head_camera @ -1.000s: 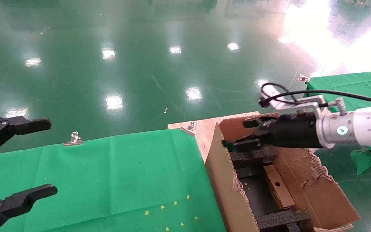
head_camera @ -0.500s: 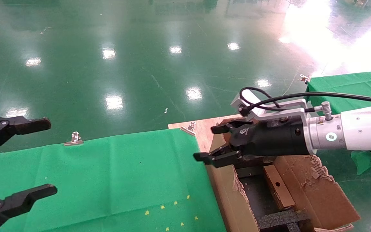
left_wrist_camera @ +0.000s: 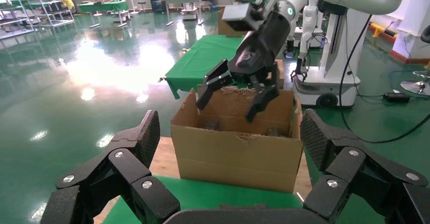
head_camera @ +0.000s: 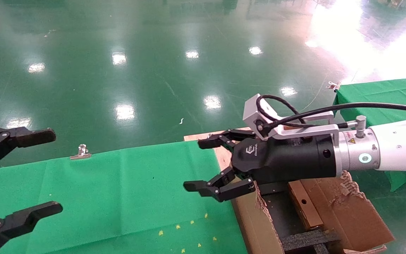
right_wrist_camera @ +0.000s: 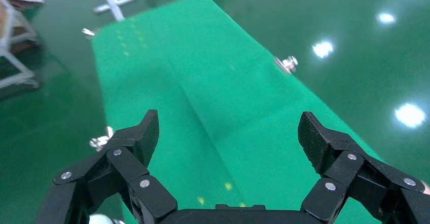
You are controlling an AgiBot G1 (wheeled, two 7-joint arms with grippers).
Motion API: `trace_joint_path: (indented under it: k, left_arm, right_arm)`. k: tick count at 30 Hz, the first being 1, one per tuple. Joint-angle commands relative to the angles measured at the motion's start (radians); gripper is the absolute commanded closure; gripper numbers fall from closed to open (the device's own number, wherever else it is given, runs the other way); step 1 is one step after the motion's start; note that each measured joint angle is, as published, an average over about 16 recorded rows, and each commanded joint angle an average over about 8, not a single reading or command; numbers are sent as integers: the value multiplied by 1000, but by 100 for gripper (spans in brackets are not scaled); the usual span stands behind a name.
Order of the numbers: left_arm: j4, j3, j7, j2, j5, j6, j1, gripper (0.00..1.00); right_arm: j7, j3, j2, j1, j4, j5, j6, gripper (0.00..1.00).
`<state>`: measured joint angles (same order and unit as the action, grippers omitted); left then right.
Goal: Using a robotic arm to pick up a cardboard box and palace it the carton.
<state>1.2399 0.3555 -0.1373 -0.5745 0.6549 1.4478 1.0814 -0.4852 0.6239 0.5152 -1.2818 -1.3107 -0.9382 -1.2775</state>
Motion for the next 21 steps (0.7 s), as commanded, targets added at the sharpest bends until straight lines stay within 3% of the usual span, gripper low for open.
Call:
trace_joint_path:
  k: [1,21]
  left_arm:
    - [0,0,0,0,0,0,0,0]
    - [0,0,0,0,0,0,0,0]
  right_arm:
    - [31,-36,10,22,3,22,-23,0]
    - [309,-363,101,218,28,219,-229,0]
